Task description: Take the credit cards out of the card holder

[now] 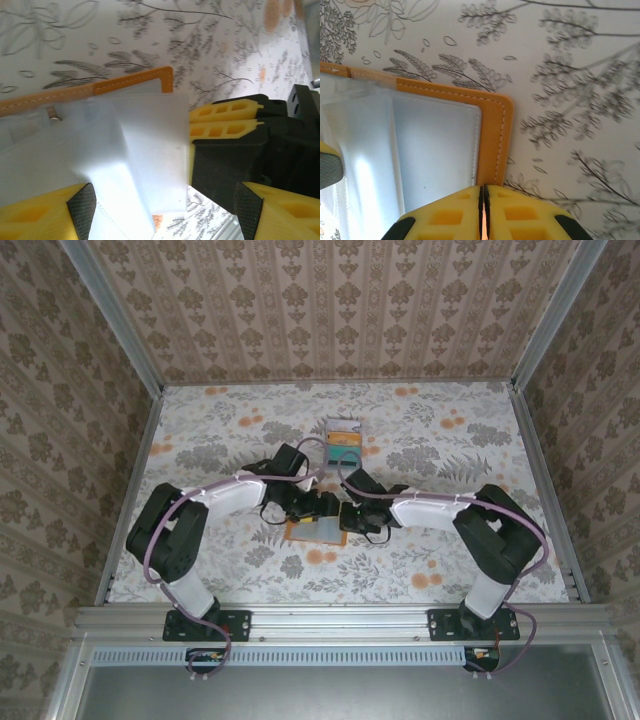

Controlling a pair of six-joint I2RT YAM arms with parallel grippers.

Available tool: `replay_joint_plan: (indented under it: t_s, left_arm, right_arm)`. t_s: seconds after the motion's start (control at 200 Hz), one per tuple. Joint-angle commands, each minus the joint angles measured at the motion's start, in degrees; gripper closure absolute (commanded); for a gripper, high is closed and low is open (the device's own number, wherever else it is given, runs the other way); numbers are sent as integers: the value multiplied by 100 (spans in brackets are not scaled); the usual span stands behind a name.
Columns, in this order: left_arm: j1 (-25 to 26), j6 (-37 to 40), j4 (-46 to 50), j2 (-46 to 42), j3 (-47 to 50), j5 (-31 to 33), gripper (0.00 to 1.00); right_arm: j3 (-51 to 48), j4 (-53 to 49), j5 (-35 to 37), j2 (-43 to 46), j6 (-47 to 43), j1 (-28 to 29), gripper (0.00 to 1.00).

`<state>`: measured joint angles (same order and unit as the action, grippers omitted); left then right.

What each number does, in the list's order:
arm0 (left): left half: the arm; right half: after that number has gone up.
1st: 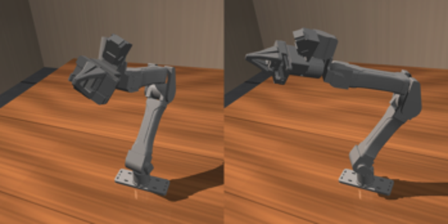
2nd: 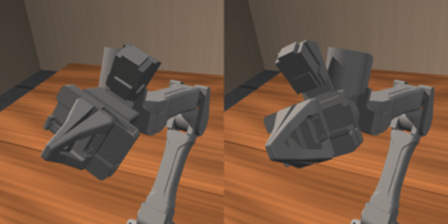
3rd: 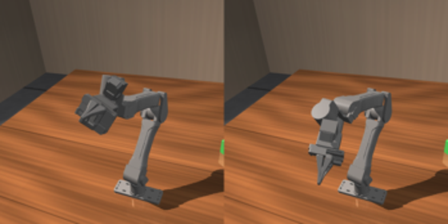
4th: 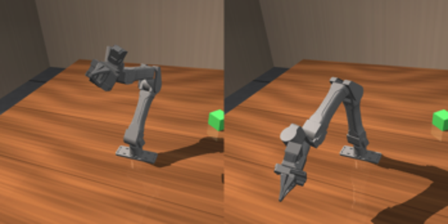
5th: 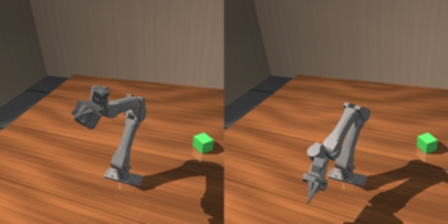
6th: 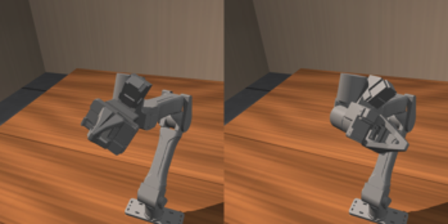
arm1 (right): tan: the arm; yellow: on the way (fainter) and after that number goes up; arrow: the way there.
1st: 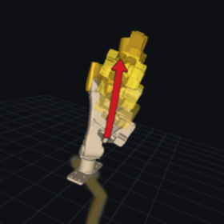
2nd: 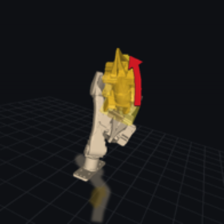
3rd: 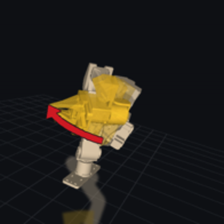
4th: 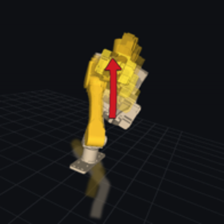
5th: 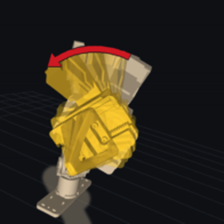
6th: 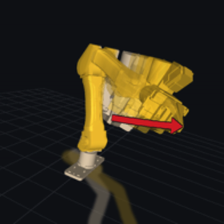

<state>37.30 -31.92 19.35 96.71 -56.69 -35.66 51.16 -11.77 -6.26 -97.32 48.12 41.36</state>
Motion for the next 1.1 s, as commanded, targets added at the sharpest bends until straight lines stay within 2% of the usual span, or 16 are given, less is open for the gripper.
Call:
replay_joint_plan:
  t_s: [0.0, 0.205, 0.39, 0.54, 1.095]
  left_arm:
    - [135, -32, -152, -11, -239, -319, 23]
    - [1, 9, -76, -206, -199, -256, 23]
    - [-526, 154, 189, -483, -2, 154, 22]
    - [-832, 340, 456, -385, 42, 353, 23]
    - [-787, 451, 627, 90, 106, 543, 24]
  right_arm:
    - [-239, 52, 340, 419, 187, -93, 85]
    - [-273, 100, 252, 542, 198, -129, 80]
    - [-110, 166, -23, 261, 155, -89, 79]
    - [-54, 171, -61, 30, 154, -85, 81]
    - [39, 123, -112, -215, 83, -76, 84]
